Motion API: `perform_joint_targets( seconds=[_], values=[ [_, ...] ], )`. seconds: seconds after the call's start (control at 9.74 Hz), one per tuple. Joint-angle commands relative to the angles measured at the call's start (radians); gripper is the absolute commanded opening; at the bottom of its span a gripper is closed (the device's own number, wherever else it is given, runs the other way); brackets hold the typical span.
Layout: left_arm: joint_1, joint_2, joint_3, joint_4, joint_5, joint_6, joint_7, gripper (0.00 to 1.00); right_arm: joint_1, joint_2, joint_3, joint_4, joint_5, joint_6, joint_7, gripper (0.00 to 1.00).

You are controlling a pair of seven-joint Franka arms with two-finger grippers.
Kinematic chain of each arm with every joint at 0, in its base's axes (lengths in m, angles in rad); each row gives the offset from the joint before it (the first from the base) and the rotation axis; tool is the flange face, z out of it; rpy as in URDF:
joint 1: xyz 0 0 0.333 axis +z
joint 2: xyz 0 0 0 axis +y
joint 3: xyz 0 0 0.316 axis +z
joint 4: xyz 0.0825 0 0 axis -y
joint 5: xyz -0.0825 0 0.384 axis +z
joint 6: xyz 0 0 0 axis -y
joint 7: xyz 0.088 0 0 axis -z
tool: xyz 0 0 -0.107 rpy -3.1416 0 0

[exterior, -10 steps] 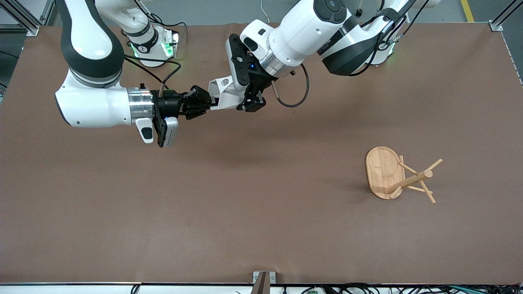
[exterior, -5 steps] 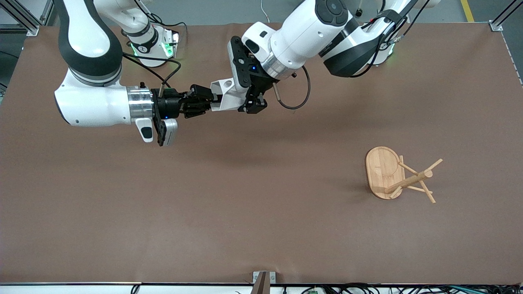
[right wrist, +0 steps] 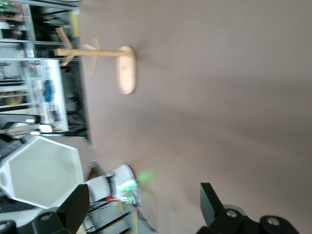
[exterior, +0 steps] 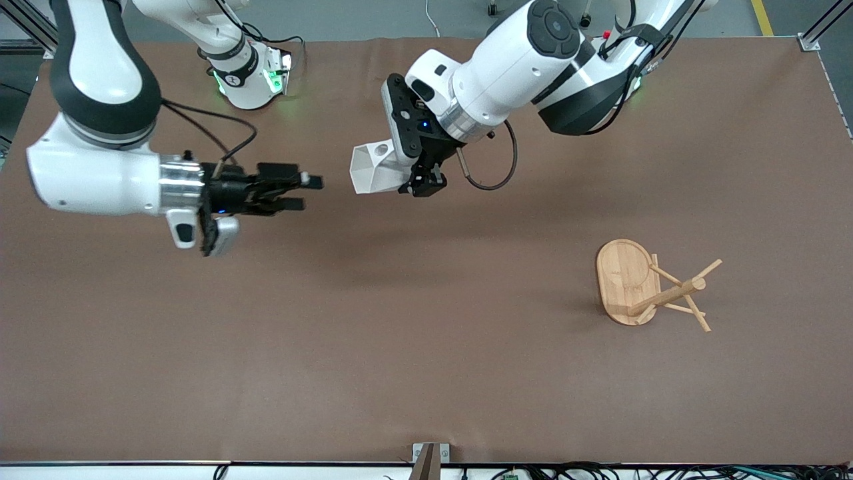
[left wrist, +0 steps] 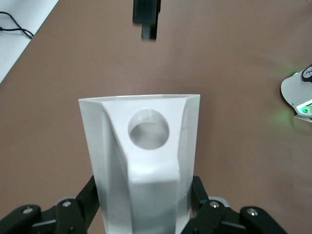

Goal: Hang cup on rack
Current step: 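Carry the cup to the wooden rack while the right gripper withdraws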

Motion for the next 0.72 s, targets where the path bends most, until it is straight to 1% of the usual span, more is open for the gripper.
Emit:
perform_joint_targets(
  seconds=[0.0, 0.1, 0.21, 0.31, 0.41, 0.51, 0.62],
  values=[
    [0.039, 0.015, 0.002, -0.029, -0.012, 0.003, -0.014, 0.01, -0.044, -0.032, 0.012, 0.039, -0.290, 0.030, 0.070, 1.00],
    [0.053, 0.022, 0.005, -0.029, -0.009, 0.004, -0.076, 0.01, -0.060, -0.043, 0.012, 0.037, -0.455, 0.067, 0.077, 1.00],
    [0.095, 0.006, 0.011, -0.032, 0.009, 0.001, -0.182, 0.01, -0.080, -0.043, 0.014, 0.037, -0.615, 0.084, 0.097, 1.00],
    [0.126, 0.006, 0.011, -0.039, 0.011, 0.001, -0.266, 0.01, -0.116, -0.050, 0.014, 0.033, -0.718, 0.092, 0.131, 1.00],
    [0.152, 0.000, 0.012, -0.048, 0.013, -0.009, -0.351, 0.01, -0.153, -0.067, 0.014, 0.036, -0.782, 0.095, 0.137, 1.00],
    [0.180, -0.010, 0.012, -0.066, 0.040, -0.026, -0.465, 0.01, -0.172, -0.084, 0.012, 0.047, -0.843, 0.094, 0.136, 1.00],
    [0.207, -0.013, 0.011, -0.081, 0.060, -0.026, -0.565, 0.01, -0.186, -0.113, 0.015, 0.059, -0.929, 0.084, 0.139, 1.00]
  ],
)
